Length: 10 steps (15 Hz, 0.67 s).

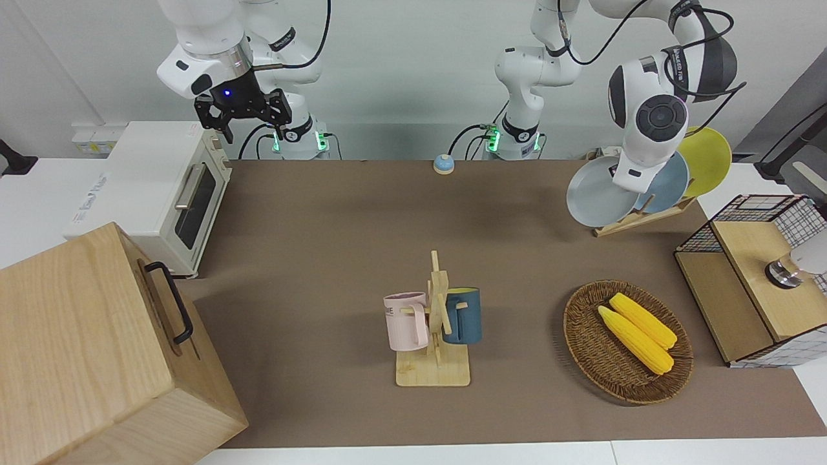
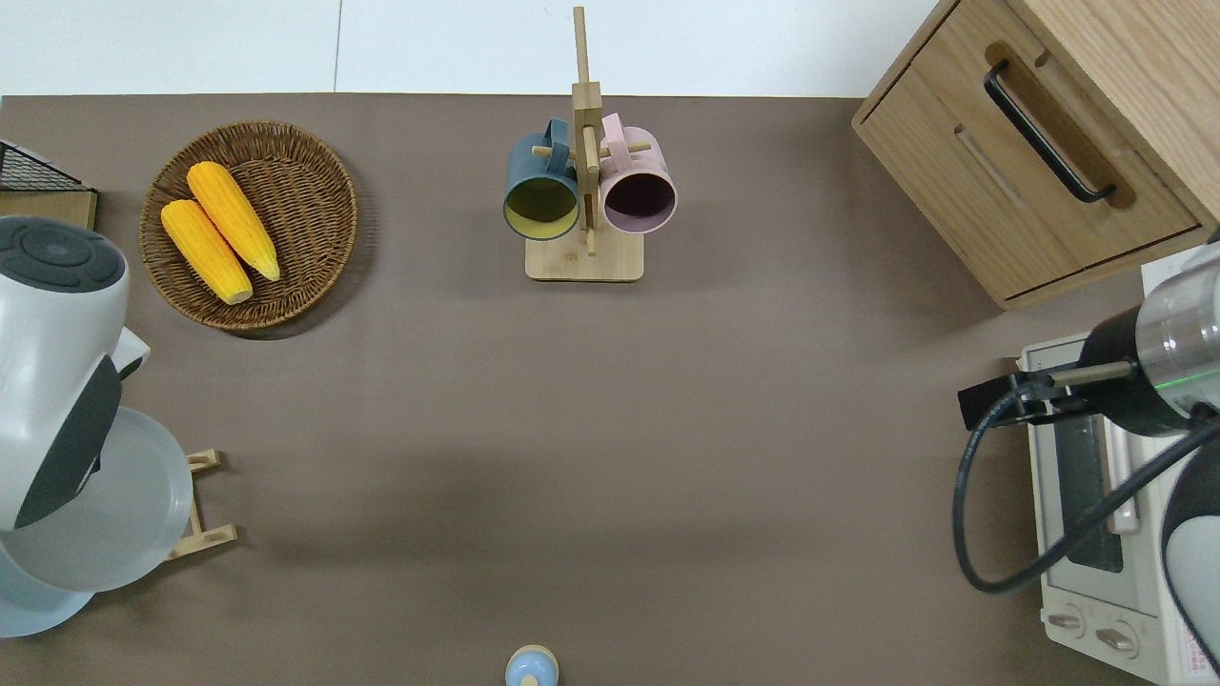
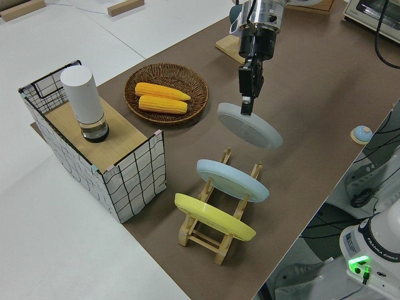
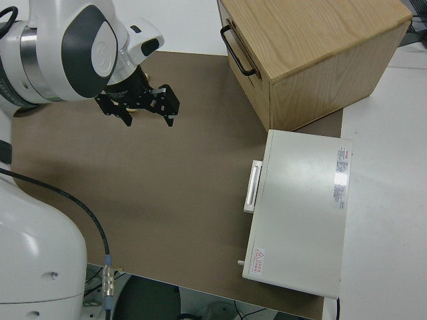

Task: Pick gray plate from table and place it on lower plate rack with left arm

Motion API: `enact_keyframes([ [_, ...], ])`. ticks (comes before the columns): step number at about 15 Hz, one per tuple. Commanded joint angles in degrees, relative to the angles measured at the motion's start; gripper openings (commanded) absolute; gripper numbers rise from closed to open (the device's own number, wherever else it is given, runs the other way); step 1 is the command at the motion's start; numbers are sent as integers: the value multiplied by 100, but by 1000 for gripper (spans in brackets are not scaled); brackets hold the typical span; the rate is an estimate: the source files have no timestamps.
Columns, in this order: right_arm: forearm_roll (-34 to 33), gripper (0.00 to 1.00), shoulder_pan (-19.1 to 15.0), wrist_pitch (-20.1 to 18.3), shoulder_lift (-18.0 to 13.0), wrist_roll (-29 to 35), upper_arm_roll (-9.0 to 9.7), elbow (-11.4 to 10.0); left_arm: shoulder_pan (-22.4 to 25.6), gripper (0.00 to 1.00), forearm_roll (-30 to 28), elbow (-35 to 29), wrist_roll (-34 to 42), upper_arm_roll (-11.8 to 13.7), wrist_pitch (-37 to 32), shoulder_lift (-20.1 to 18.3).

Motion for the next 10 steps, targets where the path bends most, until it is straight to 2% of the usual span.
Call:
enact_keyframes([
  [1,20,990,-76,-87,-27,-19,38,35,-52,0,328,-17,-684,23,-364,275],
  [4,20,990,-85,-87,-27,-19,38,35,-17,0,249,-279,-1283,14,-382,425],
  [7,20,990,-85,-87,-27,-19,38,35,18,0,30,-570,-1380,66,-408,469],
  [10,20,987,-76,-87,-27,-19,38,35,10,0,-59,-571,-1389,75,-435,478],
])
